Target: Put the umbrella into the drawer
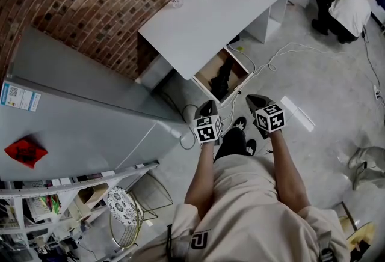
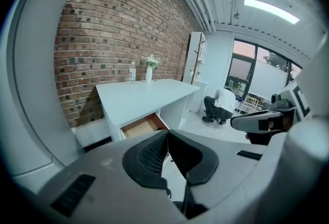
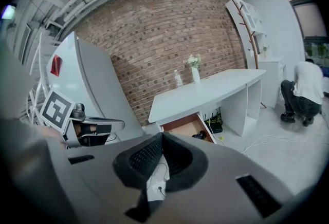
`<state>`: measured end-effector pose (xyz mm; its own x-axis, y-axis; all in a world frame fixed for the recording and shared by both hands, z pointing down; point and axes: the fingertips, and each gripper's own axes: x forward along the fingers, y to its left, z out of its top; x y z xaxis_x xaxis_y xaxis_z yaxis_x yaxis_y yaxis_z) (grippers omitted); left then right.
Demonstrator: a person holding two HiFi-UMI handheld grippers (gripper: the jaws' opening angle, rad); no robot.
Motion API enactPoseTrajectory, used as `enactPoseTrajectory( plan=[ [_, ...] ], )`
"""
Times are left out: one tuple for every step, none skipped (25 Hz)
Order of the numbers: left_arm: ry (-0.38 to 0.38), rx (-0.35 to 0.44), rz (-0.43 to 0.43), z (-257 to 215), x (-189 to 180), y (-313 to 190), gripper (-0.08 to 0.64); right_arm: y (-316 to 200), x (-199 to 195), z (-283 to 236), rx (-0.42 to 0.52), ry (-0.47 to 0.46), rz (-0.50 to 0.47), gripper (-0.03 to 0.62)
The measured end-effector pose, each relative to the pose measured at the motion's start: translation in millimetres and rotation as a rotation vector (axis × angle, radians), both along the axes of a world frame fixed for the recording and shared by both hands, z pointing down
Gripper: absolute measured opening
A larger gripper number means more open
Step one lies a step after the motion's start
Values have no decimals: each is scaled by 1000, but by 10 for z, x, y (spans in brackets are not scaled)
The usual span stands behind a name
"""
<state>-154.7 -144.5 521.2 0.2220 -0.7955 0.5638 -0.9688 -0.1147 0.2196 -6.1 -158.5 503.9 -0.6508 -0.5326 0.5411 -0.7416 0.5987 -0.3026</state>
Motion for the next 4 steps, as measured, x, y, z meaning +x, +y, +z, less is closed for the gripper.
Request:
enactPoseTrajectory(
  plan=[
    [1, 1, 1, -1, 10, -1, 9, 6, -12, -7, 5, -1, -7, 67],
    [1, 2, 4, -2, 22, -2, 9, 8, -21, -14, 8, 0, -12, 67],
    [0, 3, 8, -3, 34, -3, 9, 7, -30, -20, 11, 1, -17, 67],
    [-1, 4, 11, -5, 46, -5, 9, 6, -37, -27, 14, 2, -22, 67]
  ],
)
